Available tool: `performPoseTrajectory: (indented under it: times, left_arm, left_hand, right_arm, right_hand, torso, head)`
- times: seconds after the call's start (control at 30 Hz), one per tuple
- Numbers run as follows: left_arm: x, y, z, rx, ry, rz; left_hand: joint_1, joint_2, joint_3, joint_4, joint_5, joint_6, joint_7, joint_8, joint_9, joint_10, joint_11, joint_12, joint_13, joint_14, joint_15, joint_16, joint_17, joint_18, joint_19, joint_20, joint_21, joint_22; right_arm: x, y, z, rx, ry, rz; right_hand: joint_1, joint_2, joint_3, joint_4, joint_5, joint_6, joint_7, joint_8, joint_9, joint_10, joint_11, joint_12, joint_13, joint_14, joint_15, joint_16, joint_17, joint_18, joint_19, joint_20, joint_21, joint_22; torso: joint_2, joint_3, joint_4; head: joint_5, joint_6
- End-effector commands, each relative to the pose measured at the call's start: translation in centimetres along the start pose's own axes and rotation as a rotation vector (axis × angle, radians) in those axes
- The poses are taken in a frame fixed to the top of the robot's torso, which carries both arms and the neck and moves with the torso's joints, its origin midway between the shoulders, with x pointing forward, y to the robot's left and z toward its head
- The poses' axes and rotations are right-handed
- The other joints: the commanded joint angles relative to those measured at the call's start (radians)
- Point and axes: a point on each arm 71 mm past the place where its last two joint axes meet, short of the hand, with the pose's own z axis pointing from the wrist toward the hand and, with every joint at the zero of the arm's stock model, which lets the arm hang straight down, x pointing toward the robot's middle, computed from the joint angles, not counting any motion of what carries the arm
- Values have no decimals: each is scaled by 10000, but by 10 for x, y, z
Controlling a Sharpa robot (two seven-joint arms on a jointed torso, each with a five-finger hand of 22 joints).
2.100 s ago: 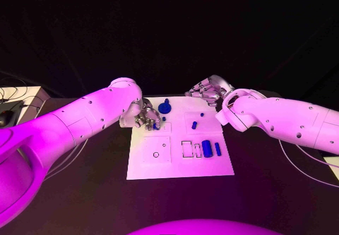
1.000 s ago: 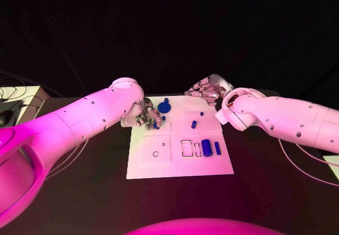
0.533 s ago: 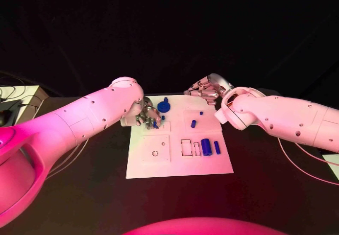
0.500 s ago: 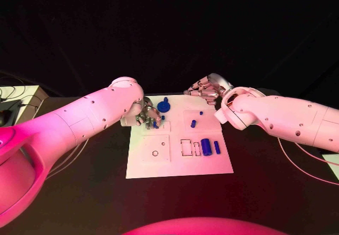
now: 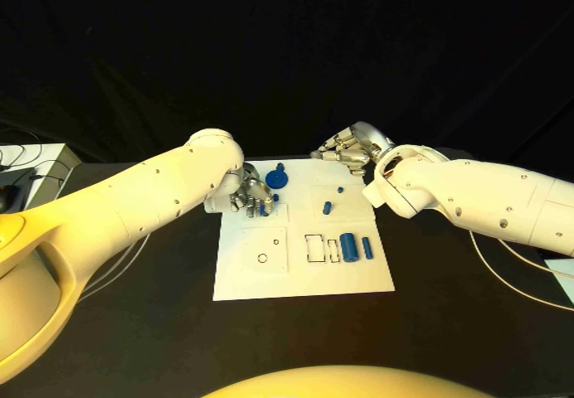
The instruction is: Assemble the parts on the task board
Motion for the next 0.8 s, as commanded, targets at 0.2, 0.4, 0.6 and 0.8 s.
performPoseTrajectory:
  times: [0.2,0.4,0.6,0.8]
  left_arm:
    - [8,2,3,-103,449,251]
    - [8,3,3,-103,437,254]
    - [8,3,3,-109,455,249]
    - [8,3,5,-126,454,186]
  left_hand:
    - [528,409,704,-794,773,150,-159,-82,-17,209,-266,-47,9,36,-12,8,17,-71,10,0,-24,4]
    - [551,404,691,-792,787,167,-160,-96,-28,221,-267,-56,6,41,-14,19,38,-82,15,-5,-16,14]
    - [569,395,669,-776,794,173,-158,-111,-35,224,-266,-62,8,40,-15,18,41,-87,12,-9,-16,16]
    - [567,415,663,-753,789,160,-152,-121,-30,209,-261,-71,12,36,-14,7,32,-79,1,-8,-35,2]
  right_arm:
    - [1,1,0,-150,132,-78]
    - [1,1,1,-153,132,-78]
    - [2,2,1,-168,142,-73]
    - [3,3,1,-192,162,-64]
  right_hand:
    - [-70,40,3,-55,47,51,0,-66,-14,69,-11,3,15,-2,-37,-29,-10,29,435,-55,18,1439]
    - [-70,40,3,-55,47,51,0,-66,-14,69,-11,3,15,-2,-37,-29,-10,29,435,-55,18,1439]
    - [-70,40,3,-55,47,51,0,-66,-14,69,-11,3,15,-2,-37,-29,-10,29,435,-55,18,1439]
    - [-70,40,3,-55,47,51,0,-66,-14,69,-11,3,15,-2,-37,-29,-10,29,435,-55,18,1439]
  torso:
    - [-1,-6,-4]
    - [1,-10,-3]
    - [8,-10,-8]
    - [14,-12,-15]
  head:
    - [20,-8]
    - [13,-6]
    - [10,-5]
    - [23,2]
